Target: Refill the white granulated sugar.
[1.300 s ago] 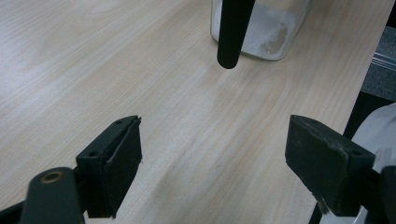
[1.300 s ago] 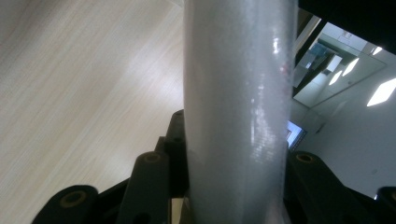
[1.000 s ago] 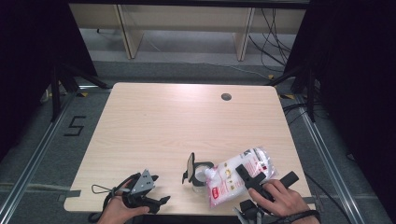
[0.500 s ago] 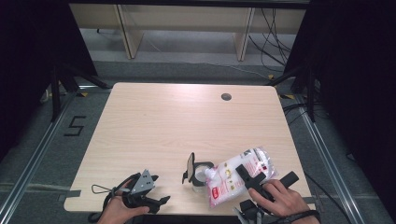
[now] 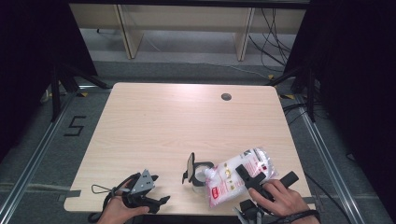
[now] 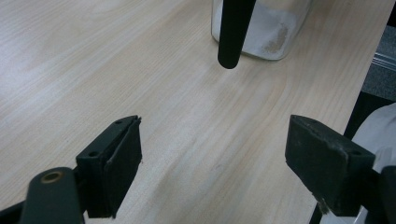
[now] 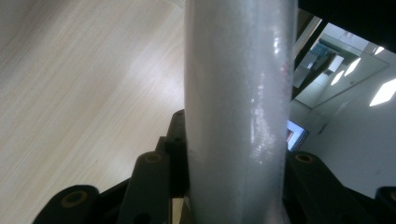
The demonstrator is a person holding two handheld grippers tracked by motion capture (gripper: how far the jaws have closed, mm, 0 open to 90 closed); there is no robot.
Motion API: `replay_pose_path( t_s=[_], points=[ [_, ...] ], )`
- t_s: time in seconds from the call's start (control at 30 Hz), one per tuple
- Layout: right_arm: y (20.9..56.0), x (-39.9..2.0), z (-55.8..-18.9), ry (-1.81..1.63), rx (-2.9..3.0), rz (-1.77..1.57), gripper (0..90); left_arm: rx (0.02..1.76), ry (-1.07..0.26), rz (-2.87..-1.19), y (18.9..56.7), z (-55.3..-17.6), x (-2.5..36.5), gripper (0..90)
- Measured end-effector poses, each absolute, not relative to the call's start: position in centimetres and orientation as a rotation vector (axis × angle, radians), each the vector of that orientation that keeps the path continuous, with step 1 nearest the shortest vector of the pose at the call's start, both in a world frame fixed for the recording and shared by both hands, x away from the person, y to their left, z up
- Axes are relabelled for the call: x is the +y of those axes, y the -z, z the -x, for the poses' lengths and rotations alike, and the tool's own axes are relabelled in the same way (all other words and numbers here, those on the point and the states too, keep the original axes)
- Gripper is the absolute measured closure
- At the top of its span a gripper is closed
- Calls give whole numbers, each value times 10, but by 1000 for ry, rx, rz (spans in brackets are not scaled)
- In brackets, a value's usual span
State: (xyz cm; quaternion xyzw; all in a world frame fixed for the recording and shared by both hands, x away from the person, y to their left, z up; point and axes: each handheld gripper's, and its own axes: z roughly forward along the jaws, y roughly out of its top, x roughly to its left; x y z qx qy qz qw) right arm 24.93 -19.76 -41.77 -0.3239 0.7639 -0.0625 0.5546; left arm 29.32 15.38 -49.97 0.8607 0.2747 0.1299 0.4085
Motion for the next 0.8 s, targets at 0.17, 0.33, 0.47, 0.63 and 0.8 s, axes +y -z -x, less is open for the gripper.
replay_pose_path(
  t_s=[0.17, 0.33, 0.47, 0.63, 0.8],
  points=[
    [417, -197, -251, 155, 1797, 793, 658, 694, -321, -2168, 500, -293, 154, 183],
    [416, -197, -251, 156, 1796, 794, 658, 695, -331, -2169, 499, -293, 154, 184],
    [416, -197, -250, 159, 1787, 799, 659, 698, -332, -2172, 500, -293, 154, 184],
    [415, -198, -249, 160, 1788, 798, 662, 695, -329, -2171, 499, -293, 154, 183],
    [414, -198, -247, 150, 1792, 791, 664, 694, -332, -2167, 500, -294, 154, 184]
  ],
)
